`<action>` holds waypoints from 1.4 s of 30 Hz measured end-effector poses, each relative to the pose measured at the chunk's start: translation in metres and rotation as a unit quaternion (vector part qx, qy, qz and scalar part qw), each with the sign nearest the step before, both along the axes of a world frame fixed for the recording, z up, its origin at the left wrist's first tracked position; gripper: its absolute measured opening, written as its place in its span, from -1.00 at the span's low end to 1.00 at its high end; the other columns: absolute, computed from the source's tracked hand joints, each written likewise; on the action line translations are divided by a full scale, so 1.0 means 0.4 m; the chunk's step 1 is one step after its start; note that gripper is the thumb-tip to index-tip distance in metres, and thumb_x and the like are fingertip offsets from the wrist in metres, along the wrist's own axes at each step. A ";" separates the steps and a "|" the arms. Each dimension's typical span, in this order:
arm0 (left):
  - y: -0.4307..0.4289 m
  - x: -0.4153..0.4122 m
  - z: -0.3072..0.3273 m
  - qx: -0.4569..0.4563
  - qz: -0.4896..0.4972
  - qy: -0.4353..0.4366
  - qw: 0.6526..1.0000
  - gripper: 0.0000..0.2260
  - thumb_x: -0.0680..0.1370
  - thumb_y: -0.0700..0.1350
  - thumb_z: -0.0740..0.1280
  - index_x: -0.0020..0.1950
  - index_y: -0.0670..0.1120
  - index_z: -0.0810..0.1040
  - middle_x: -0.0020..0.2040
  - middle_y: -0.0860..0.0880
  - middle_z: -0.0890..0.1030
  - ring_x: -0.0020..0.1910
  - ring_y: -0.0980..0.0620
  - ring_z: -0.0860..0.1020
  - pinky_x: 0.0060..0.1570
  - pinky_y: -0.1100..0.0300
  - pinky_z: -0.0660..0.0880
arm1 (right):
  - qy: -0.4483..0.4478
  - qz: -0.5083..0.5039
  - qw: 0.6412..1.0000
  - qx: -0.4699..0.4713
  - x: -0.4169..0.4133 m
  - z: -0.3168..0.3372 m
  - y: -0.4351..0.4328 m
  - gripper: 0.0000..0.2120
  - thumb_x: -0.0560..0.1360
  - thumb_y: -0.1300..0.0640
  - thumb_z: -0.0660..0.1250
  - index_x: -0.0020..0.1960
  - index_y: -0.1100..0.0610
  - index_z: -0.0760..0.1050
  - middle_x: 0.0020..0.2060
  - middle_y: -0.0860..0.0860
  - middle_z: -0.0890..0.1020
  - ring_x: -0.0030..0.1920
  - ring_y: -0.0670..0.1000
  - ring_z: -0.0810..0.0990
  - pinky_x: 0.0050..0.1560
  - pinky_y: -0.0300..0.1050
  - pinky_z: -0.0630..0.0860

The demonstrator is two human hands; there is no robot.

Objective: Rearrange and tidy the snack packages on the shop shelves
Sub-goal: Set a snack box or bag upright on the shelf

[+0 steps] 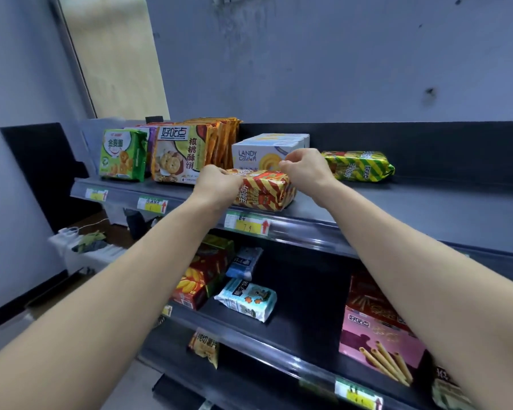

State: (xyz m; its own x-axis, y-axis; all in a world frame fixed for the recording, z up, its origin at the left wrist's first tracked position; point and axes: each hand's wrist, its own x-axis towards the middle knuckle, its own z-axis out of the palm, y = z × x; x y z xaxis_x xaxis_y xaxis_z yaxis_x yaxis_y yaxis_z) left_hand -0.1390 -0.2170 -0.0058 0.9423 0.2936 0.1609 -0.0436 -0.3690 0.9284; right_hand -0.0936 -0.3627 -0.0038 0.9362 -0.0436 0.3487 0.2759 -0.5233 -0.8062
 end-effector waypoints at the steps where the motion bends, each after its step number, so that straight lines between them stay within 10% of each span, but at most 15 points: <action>1: 0.001 0.003 -0.005 -0.034 0.002 0.018 0.999 -0.86 0.54 -0.28 0.25 0.05 -0.30 0.48 0.00 -0.20 0.56 0.00 -0.12 0.58 0.00 0.05 0.55 | 0.016 -0.001 1.000 -0.012 0.012 0.001 0.005 -0.74 0.56 0.14 0.24 0.17 0.26 0.53 0.07 0.12 0.60 0.07 0.08 0.55 0.07 -0.04 0.53; 5: -0.014 0.004 0.003 -0.190 -0.016 0.062 0.980 -0.78 0.57 -0.31 0.23 0.21 -0.32 0.38 0.10 -0.22 0.42 0.07 -0.17 0.51 0.04 0.10 0.55 | 0.073 -0.013 0.997 -0.029 0.052 -0.004 0.022 -0.81 0.54 0.13 0.26 0.03 0.24 0.53 -0.13 0.09 0.55 -0.15 0.04 0.51 -0.33 -0.18 0.38; 10: -0.040 0.029 0.011 -0.241 -0.016 0.083 0.967 -0.74 0.56 -0.28 0.27 0.24 -0.27 0.41 0.21 -0.20 0.46 0.15 -0.14 0.53 -0.03 0.09 0.58 | 0.123 -0.016 0.992 -0.018 0.075 -0.002 0.037 -0.64 0.46 0.06 0.35 0.18 0.21 0.45 0.12 0.12 0.55 0.17 0.14 0.50 0.18 0.00 0.50; 16: -0.056 0.053 0.007 -0.268 0.022 0.034 0.963 -0.70 0.52 -0.35 0.29 0.25 -0.30 0.41 0.15 -0.22 0.54 0.02 -0.13 0.59 -0.46 0.16 0.60 | 0.128 0.000 0.992 0.014 0.081 0.016 0.046 -0.59 0.35 0.10 0.37 0.16 0.21 0.49 0.13 0.16 0.55 0.19 0.18 0.50 0.08 0.08 0.57; 21: -0.045 0.064 0.012 -0.202 0.075 -0.068 0.974 -0.87 0.45 -0.38 0.30 -0.14 -0.17 0.49 -0.07 -0.18 0.62 -0.08 -0.15 0.62 -0.07 -0.14 0.61 | 0.074 0.057 0.991 0.095 0.057 0.043 0.042 -0.86 0.26 0.15 0.41 -0.18 0.08 0.56 -0.02 0.16 0.63 0.07 0.17 0.59 0.00 0.07 0.62; 24: -0.058 0.063 0.036 -0.166 0.073 -0.142 0.973 -0.78 0.45 -0.37 0.33 0.02 -0.13 0.49 -0.08 -0.09 0.61 -0.06 -0.12 0.63 -0.05 -0.08 0.61 | 0.017 0.067 0.988 0.138 0.030 0.053 0.022 -0.82 0.38 0.29 0.37 -0.12 0.03 0.50 -0.03 0.09 0.65 0.00 0.09 0.64 0.04 0.05 0.61; 42: -0.650 0.097 0.049 -0.232 -0.389 -0.096 0.886 -0.73 0.53 -0.37 0.26 0.20 -0.17 0.51 -0.08 -0.07 0.61 -0.08 -0.04 0.64 -0.15 0.07 0.64 | -0.094 -0.281 0.938 0.178 -0.159 0.035 -0.579 -0.79 0.46 0.33 0.36 0.04 0.15 0.44 -0.07 0.06 0.58 -0.11 0.00 0.59 -0.19 -0.19 0.56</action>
State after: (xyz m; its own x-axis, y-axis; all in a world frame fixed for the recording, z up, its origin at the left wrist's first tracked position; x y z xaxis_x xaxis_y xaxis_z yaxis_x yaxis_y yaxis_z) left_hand -0.1000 -0.4769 0.0139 0.8564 -0.3567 0.3732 -0.2915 0.2626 0.9198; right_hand -0.1570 -0.5944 0.0100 0.6536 -0.6574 0.3749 0.1918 -0.3353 -0.9224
